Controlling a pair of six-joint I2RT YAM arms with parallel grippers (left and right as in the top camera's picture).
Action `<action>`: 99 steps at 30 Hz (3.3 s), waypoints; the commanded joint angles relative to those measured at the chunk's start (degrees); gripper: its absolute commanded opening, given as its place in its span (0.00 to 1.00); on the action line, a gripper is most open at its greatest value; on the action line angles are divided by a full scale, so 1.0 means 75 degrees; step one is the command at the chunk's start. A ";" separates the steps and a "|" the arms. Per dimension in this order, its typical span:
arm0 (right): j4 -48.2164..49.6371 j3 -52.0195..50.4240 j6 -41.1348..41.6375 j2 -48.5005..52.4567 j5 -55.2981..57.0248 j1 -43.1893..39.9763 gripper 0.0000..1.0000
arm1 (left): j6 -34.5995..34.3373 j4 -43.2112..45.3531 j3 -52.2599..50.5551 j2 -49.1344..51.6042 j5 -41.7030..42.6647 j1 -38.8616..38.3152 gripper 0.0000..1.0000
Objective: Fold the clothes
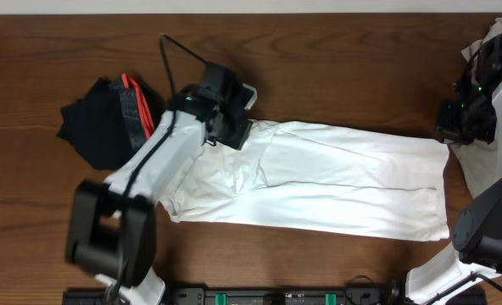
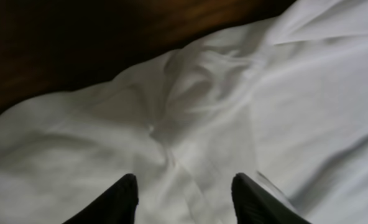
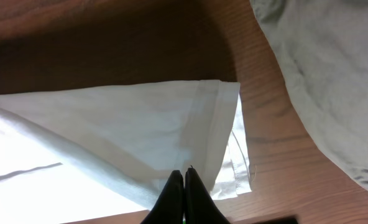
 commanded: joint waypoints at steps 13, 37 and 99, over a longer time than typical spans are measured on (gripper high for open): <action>0.0015 0.0020 -0.0085 -0.0134 -0.0003 0.0041 0.02 | -0.0041 0.0965 -0.0035 0.1037 0.0090 -0.0052 0.54; 0.0052 0.0020 -0.0085 -0.0134 0.0000 0.0041 0.02 | -0.0044 -0.0892 0.0833 0.0245 0.0012 -0.0236 0.06; 0.0632 -0.1740 -0.1346 -0.0134 -0.3287 0.0047 0.50 | -0.0417 -0.3246 0.0134 -0.0393 0.0085 -0.1682 0.63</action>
